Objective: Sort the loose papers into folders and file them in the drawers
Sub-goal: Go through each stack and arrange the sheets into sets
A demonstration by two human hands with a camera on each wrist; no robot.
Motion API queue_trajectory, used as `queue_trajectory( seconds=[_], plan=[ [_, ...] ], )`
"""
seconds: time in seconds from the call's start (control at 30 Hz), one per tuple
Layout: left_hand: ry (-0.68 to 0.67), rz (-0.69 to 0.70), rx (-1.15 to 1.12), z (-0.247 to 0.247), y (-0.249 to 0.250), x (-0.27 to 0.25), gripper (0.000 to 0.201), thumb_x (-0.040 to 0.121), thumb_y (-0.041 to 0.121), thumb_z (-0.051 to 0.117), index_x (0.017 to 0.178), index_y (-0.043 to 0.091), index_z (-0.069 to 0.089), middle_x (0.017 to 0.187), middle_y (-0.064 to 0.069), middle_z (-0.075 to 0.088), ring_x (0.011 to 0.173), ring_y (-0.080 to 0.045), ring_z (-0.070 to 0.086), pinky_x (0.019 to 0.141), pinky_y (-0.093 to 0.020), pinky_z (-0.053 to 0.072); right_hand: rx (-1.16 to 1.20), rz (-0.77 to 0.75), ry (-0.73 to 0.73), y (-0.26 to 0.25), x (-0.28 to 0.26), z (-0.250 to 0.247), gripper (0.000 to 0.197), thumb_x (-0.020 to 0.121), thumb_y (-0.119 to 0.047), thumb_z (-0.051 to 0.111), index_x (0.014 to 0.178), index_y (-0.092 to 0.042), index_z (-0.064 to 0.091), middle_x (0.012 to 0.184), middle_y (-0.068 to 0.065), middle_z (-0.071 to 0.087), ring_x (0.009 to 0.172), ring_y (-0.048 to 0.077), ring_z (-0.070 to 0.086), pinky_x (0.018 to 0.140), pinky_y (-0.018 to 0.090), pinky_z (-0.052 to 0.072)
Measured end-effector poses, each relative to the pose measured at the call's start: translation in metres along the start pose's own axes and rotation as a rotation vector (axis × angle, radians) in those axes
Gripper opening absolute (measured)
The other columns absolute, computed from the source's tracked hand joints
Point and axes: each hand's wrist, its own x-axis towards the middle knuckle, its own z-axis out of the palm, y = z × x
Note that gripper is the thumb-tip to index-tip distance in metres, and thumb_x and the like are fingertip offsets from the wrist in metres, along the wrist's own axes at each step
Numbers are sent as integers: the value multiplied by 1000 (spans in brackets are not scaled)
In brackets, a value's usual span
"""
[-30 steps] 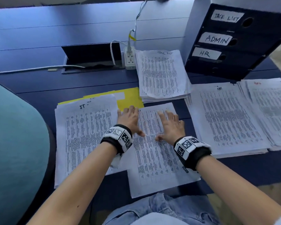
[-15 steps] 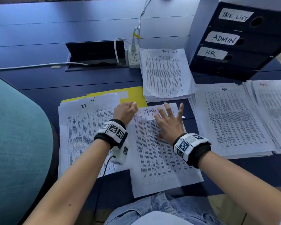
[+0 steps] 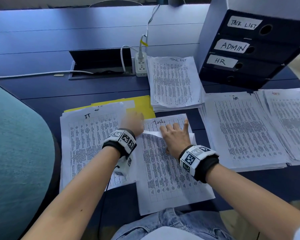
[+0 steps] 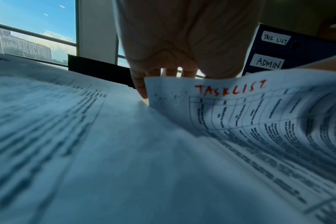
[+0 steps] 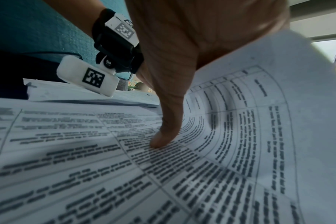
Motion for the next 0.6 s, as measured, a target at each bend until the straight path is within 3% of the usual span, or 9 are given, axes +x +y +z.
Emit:
queue_trajectory(
  seconds=[0.1,0.2,0.37,0.43,0.47,0.53,0.57,0.6],
  plan=[
    [10,14,-32,-3,0,-1,30,89,14,49,119,13,48,118,-9,48,107,-26,51,90,-36,42,5,19,-12,0,2,0,91,79,-24,70,146,-14,8,134,5,47,127,25,41,109,60,4],
    [-17,17,-33,-5,-1,-1,26,88,17,50,114,16,52,115,-7,49,106,-24,52,91,-37,43,4,29,-31,2,3,0,100,78,-26,71,147,-12,0,135,6,46,128,26,40,109,60,5],
    [-86,39,3,-10,1,-5,29,90,25,52,118,19,55,121,-4,46,118,-21,43,106,-45,23,7,32,-19,2,7,1,104,78,-26,71,148,-13,-5,135,7,44,127,27,39,109,61,4],
    [-71,100,-10,-9,5,-8,20,91,27,50,107,18,58,116,-2,51,116,-20,46,108,-47,21,15,31,-1,3,7,1,110,76,-27,73,147,-15,-10,136,8,39,127,28,35,109,61,5],
    [-80,143,-35,-11,7,-11,18,90,33,49,94,18,58,108,-1,56,108,-19,51,106,-44,27,26,32,0,3,6,3,113,75,-26,74,147,-17,-12,136,8,33,128,28,31,109,61,5],
    [-130,202,-163,-14,10,-13,39,85,54,43,69,20,51,83,-1,59,80,-17,54,84,-31,41,7,34,50,2,4,1,113,68,-27,79,143,-22,-6,131,9,19,125,29,19,108,63,5],
    [-157,191,-277,-16,11,-14,46,87,58,39,66,19,53,76,-2,58,72,-17,52,73,-27,41,-47,37,104,0,3,2,108,61,-29,82,137,-24,6,125,9,16,121,28,14,107,64,6],
    [-163,153,-402,-19,10,-14,50,92,55,38,67,15,58,78,-6,59,72,-17,52,71,-26,40,-109,52,152,-2,1,2,102,52,-32,85,131,-25,20,120,8,16,117,28,13,105,65,7]
  ],
)
